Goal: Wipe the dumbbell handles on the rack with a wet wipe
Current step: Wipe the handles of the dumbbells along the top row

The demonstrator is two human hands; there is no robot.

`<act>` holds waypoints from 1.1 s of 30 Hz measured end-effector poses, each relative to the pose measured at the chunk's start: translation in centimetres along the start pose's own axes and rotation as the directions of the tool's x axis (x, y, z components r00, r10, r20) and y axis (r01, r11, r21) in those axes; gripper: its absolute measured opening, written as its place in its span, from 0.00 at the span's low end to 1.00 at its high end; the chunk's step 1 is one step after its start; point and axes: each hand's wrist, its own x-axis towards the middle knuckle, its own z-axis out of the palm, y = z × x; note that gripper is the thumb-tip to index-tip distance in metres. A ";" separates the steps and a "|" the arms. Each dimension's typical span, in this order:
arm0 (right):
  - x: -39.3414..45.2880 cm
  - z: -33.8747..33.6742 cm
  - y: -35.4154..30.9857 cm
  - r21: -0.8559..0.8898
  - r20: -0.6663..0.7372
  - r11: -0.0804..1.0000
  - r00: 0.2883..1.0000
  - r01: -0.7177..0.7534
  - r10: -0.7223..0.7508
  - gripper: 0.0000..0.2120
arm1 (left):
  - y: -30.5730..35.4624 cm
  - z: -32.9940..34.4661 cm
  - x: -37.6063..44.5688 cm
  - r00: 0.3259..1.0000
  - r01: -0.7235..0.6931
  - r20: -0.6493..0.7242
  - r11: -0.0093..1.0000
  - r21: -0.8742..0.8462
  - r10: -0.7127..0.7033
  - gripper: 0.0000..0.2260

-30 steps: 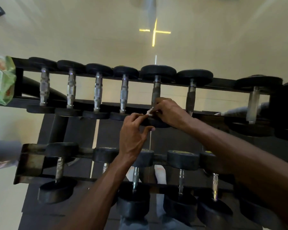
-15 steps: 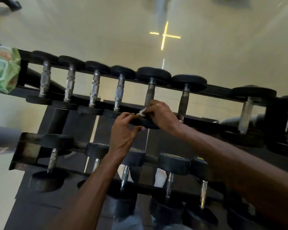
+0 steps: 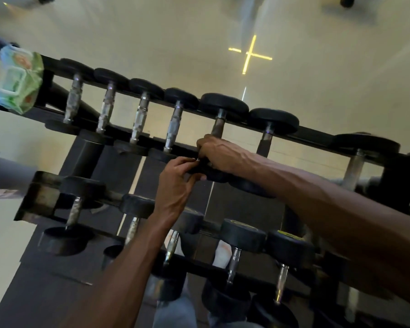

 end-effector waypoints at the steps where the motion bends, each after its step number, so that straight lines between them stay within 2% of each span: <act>1: 0.0 -0.1 -0.1 0.003 -0.014 1.000 1.000 0.002 -0.002 0.09 | -0.1 0.0 0.0 1.000 0.005 -0.003 1.000 -0.009 -0.005 0.19; 6: -0.7 0.0 0.4 -0.036 -0.006 0.999 1.000 0.027 -0.027 0.07 | -0.3 0.0 0.2 1.000 0.015 0.003 0.999 -0.036 -0.015 0.18; 8: -0.7 -1.0 1.2 -0.051 -0.109 0.998 0.994 -0.026 0.020 0.07 | -0.4 0.0 0.5 1.000 0.020 -0.002 0.999 -0.044 -0.020 0.19; 11: -0.4 -1.5 2.4 0.009 -0.312 0.988 0.938 -0.154 0.149 0.08 | -0.6 0.1 0.5 1.000 0.021 -0.009 0.998 -0.062 -0.022 0.19; 12: -0.3 -1.2 2.3 -0.001 -0.292 0.989 0.946 -0.145 0.138 0.09 | -0.6 0.1 0.5 1.000 0.024 -0.010 0.997 -0.068 -0.024 0.19; 14: -0.6 -0.1 0.9 -0.043 -0.111 0.998 0.993 -0.038 0.033 0.09 | -0.7 0.1 0.3 1.000 0.023 -0.005 0.998 -0.060 -0.024 0.19; 16: -0.9 0.2 -0.1 -0.086 0.048 0.992 0.994 0.098 -0.094 0.10 | -0.8 0.0 0.3 1.000 0.017 0.000 0.999 -0.048 -0.017 0.19; 17: -0.8 -0.3 0.4 -0.104 0.065 0.987 0.991 0.121 -0.115 0.10 | -0.8 0.0 0.3 1.000 0.015 0.005 0.999 -0.051 -0.015 0.19; 20: 0.1 -2.0 2.9 -0.129 -0.090 0.991 0.995 0.041 -0.053 0.08 | -0.8 -0.1 0.5 1.000 0.013 0.008 0.997 -0.072 -0.012 0.20; 22: 0.1 -2.0 3.6 0.000 -0.219 0.999 0.975 -0.044 0.043 0.07 | -0.9 0.0 0.5 1.000 0.015 0.001 0.997 -0.079 -0.015 0.20; 26: -1.9 1.6 2.3 0.151 -0.344 0.986 0.932 -0.065 0.114 0.06 | -0.9 0.1 0.2 1.000 0.008 -0.011 0.997 -0.074 -0.009 0.19; 28: -2.7 3.2 2.2 0.248 -0.408 0.962 0.888 -0.118 0.214 0.06 | -1.0 0.2 0.3 1.000 0.011 -0.004 0.997 -0.075 -0.011 0.19; 30: -2.8 4.0 2.0 0.282 -0.394 0.950 0.887 -0.132 0.240 0.07 | -1.1 0.2 0.3 1.000 0.018 -0.002 0.998 -0.065 -0.018 0.19; 33: -2.8 3.1 1.8 0.172 -0.257 0.985 0.964 -0.017 0.061 0.11 | -1.3 0.3 0.1 1.000 0.021 0.002 0.999 -0.048 -0.021 0.18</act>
